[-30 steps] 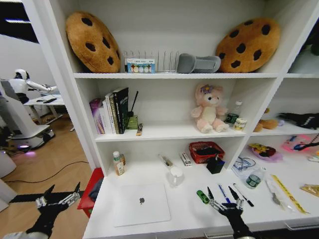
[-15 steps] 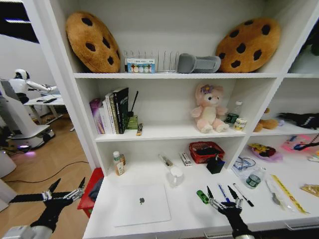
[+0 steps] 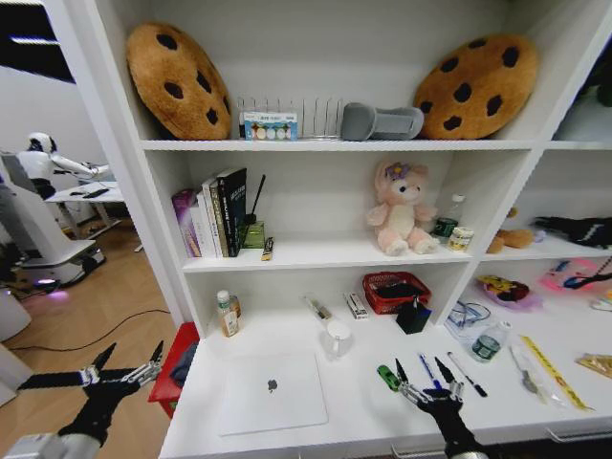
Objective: Organize the objects on the table.
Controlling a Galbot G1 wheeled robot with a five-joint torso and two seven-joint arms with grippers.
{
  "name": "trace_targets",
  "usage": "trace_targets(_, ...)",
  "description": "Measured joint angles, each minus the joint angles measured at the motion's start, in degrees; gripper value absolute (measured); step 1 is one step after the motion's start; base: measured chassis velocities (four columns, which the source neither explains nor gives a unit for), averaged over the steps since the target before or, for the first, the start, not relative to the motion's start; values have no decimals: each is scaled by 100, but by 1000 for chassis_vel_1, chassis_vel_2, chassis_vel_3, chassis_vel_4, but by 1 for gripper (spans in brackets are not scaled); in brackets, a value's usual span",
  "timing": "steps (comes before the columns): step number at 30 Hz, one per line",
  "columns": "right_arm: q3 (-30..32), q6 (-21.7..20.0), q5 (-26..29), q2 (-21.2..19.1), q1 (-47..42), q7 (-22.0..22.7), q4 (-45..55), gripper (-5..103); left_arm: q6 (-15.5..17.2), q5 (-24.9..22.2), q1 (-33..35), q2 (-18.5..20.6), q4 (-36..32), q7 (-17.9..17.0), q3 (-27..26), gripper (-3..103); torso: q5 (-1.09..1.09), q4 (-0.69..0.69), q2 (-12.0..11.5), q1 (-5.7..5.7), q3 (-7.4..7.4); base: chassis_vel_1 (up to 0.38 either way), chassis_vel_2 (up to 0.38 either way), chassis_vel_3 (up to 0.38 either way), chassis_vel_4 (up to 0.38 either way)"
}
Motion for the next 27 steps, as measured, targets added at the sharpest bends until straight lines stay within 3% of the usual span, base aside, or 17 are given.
trace_targets(12,-54,100,24,6,-9,-148,-104,100,0,-2,1,-1,3,-1,-1,100,1,0,0,0,0,-100,-116,116,97)
trace_targets(19,-190,54,326,-200,306,-858,-486,100,0,-3,1,-2,5,1,-1,100,2,2,0,0,0,-227,-236,246,221)
trace_targets(25,-479,-284,377,-516,774,-1220,-808,100,0,-3,1,-3,5,2,0,100,5,2,0,0,1,-117,-168,166,133)
trace_targets(27,-775,-436,369,-673,1042,-1275,-956,100,0,-4,1,-3,5,2,0,100,0,-6,-1,0,1,18,-54,35,-7)
